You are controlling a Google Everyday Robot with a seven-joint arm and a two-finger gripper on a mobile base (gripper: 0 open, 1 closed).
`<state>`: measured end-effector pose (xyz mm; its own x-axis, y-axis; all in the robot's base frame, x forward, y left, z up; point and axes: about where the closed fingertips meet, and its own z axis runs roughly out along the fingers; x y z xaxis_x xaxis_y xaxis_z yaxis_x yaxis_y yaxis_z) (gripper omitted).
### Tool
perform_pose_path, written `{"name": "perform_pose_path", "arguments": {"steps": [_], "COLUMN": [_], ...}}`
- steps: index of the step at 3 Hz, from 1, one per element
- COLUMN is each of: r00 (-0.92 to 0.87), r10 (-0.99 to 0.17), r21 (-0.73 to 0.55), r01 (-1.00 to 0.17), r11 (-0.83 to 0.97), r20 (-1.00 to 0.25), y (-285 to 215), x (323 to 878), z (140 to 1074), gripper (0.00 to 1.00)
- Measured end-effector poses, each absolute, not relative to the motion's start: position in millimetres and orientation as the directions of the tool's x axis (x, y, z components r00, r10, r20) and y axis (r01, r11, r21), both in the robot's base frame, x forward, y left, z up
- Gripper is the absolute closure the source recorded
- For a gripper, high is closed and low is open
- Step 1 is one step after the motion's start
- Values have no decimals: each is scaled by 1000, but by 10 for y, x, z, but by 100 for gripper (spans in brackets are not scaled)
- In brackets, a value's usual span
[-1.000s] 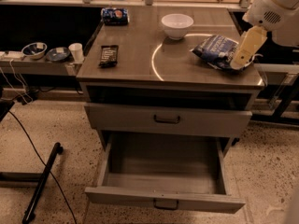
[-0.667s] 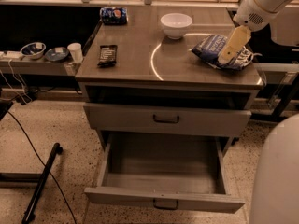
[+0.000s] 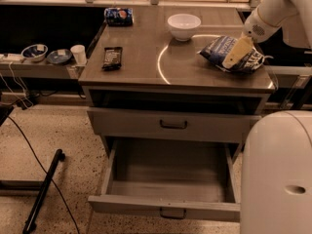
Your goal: Place blue chip bag into middle drawer
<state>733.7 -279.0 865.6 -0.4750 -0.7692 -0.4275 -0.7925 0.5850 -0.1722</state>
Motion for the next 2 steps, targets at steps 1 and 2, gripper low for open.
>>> {"name": "perform_pose_path", "arguments": {"steps": [1,2], "r00": [-501,-446], "r10": [-751,-772], "r21": [-92,-46], "r01": [-803,-853], "r11": [588,520], "r20": [-430,-453], "y": [-2729,-2513], "x": [7298,7129], "z": [8442,8523], "gripper": [50,74]}}
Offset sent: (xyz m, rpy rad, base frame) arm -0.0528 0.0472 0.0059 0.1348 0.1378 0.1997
